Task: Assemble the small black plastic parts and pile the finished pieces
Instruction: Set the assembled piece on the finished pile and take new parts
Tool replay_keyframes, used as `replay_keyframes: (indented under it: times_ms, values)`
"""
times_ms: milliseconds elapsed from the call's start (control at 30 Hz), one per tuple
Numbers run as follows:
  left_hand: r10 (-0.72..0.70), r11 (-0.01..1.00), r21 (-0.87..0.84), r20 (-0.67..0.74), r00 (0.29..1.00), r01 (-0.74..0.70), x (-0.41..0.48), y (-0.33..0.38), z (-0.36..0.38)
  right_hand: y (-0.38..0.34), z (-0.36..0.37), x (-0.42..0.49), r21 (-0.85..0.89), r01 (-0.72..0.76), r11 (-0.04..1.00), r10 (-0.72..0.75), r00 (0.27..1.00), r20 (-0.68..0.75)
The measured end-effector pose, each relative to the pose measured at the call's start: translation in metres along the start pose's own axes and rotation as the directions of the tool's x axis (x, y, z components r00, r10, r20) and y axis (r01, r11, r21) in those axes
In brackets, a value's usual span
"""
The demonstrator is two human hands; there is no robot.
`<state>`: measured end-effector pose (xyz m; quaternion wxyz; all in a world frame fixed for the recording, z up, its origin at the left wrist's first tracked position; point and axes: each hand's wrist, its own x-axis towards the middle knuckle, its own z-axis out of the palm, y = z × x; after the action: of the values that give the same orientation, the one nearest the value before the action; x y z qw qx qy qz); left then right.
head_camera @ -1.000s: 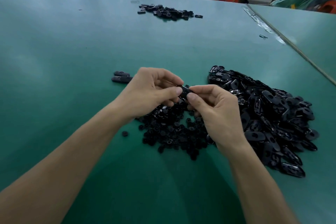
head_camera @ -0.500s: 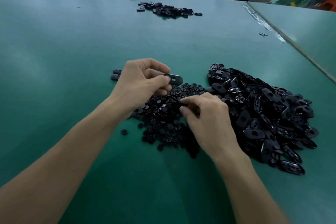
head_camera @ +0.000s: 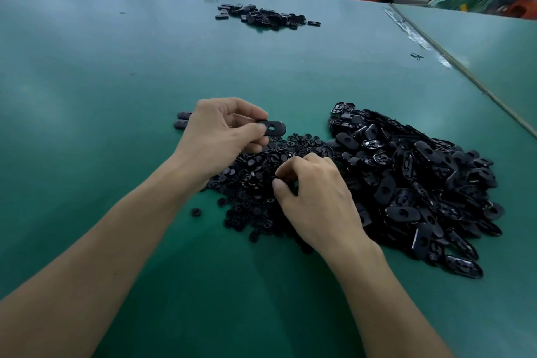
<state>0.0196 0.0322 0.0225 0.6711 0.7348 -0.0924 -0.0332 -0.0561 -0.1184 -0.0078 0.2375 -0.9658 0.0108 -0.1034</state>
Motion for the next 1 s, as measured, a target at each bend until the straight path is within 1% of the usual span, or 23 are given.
replay_keyframes:
  times_ms: [167,367,467,567,700,767,867,933,1000]
  values:
    - [-0.013,1.000,-0.019,0.011,1.000,0.013,0.001,-0.001,0.002,-0.005,0.003,0.001,-0.016,0.009,1.000,-0.009,1.000,0.009]
    - [-0.024,0.999,-0.030,0.006,1.000,0.025,0.001,-0.001,0.000,-0.003,0.005,0.002,0.057,0.036,0.998,-0.035,0.999,-0.031]
    - [-0.033,0.999,0.000,0.007,0.999,0.033,0.001,-0.002,-0.001,-0.001,0.005,0.001,0.167,0.046,0.985,-0.029,0.994,-0.102]
    - [-0.054,0.998,0.040,0.022,0.998,0.053,0.001,-0.004,-0.001,0.002,0.003,-0.001,0.298,0.070,0.952,-0.003,0.976,-0.219]
    - [-0.067,0.996,0.061,0.069,0.995,0.063,-0.002,-0.005,0.002,0.006,-0.004,-0.001,0.433,0.057,0.900,0.087,0.948,-0.306]
    - [-0.080,0.996,0.056,0.097,0.992,0.074,-0.004,-0.005,0.004,0.008,-0.007,0.000,0.507,0.049,0.860,0.127,0.944,-0.306]
    - [-0.095,0.995,0.039,0.143,0.985,0.090,-0.005,-0.004,0.007,0.010,-0.010,0.001,0.589,0.049,0.807,0.137,0.954,-0.267]
    - [-0.103,0.995,0.023,0.164,0.981,0.100,-0.006,-0.003,0.008,0.010,-0.011,0.000,0.607,0.047,0.793,0.136,0.958,-0.252]
    - [-0.103,0.995,0.027,0.176,0.979,0.099,-0.006,-0.002,0.008,0.010,-0.012,0.000,0.589,0.049,0.806,0.131,0.957,-0.259]
